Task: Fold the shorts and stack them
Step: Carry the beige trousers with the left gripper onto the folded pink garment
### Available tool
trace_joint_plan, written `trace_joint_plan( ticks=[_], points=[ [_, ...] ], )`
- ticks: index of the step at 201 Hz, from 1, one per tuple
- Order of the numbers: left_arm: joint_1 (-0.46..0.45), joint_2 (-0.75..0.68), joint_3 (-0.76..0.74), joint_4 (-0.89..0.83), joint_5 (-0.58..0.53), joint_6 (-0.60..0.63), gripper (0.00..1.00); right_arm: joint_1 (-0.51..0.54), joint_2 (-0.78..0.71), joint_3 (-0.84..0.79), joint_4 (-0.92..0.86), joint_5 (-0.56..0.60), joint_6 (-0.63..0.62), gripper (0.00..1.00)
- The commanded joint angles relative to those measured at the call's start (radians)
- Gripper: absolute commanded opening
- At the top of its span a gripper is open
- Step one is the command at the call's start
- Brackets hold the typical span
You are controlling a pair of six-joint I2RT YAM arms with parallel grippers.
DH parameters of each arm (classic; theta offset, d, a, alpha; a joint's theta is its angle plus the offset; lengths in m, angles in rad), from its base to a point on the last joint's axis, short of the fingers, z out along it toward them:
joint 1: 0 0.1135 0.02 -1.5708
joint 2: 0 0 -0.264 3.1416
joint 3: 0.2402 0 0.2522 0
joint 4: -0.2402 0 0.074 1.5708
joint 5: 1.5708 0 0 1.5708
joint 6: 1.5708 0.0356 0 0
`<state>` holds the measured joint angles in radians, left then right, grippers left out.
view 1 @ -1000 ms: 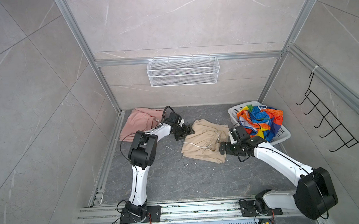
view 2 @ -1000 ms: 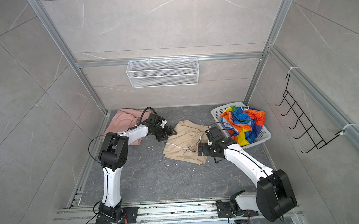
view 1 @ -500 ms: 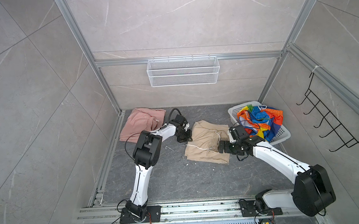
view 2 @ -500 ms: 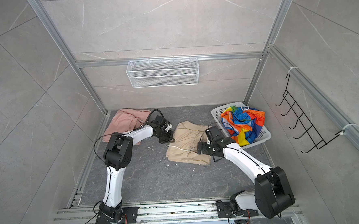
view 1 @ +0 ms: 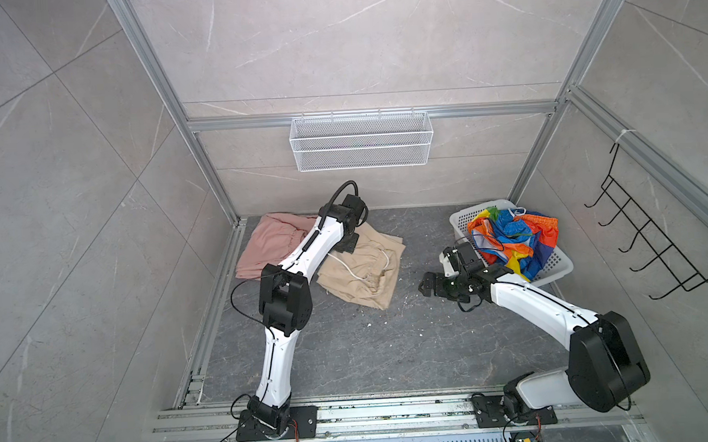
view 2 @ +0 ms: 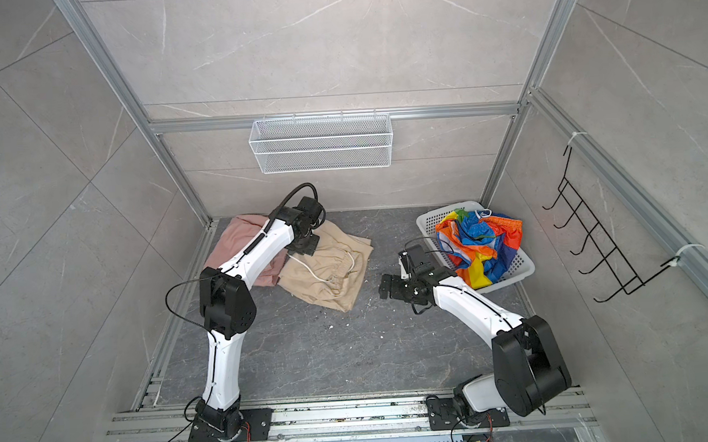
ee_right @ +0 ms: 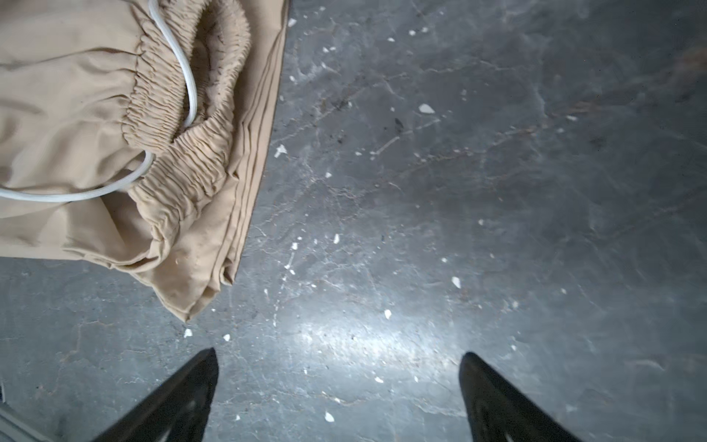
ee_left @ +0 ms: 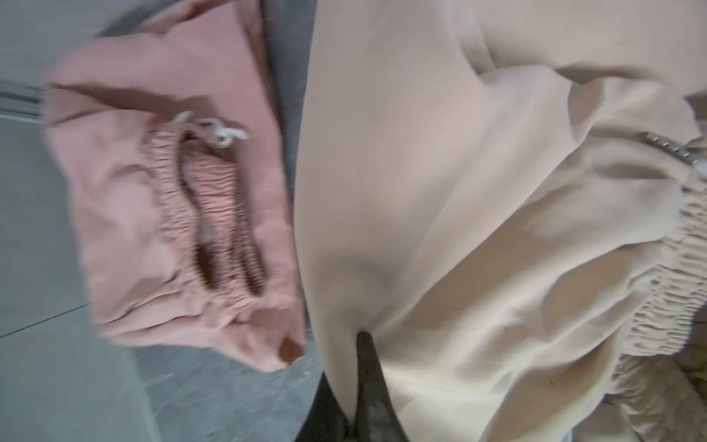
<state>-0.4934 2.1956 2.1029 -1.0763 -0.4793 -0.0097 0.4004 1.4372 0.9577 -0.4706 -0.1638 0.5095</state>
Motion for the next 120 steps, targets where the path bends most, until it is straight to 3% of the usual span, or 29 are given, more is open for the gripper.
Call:
trace_joint_plan(
  ticks=[1, 54, 120],
  points=[
    [0.006, -0.064, -0.044, 0.015, -0.334, 0.195, 0.0, 0.049, 0.023, 0.064, 0.021, -0.012, 0.017, 1.0],
    [0.042, -0.116, -0.061, 0.173, -0.421, 0.347, 0.0, 0.123, 0.1, 0.112, 0.055, -0.005, 0.03, 0.99],
    [0.106, -0.155, 0.011, 0.199, -0.404, 0.371, 0.0, 0.128, 0.186, 0.144, 0.111, -0.039, 0.036, 1.0]
  ],
)
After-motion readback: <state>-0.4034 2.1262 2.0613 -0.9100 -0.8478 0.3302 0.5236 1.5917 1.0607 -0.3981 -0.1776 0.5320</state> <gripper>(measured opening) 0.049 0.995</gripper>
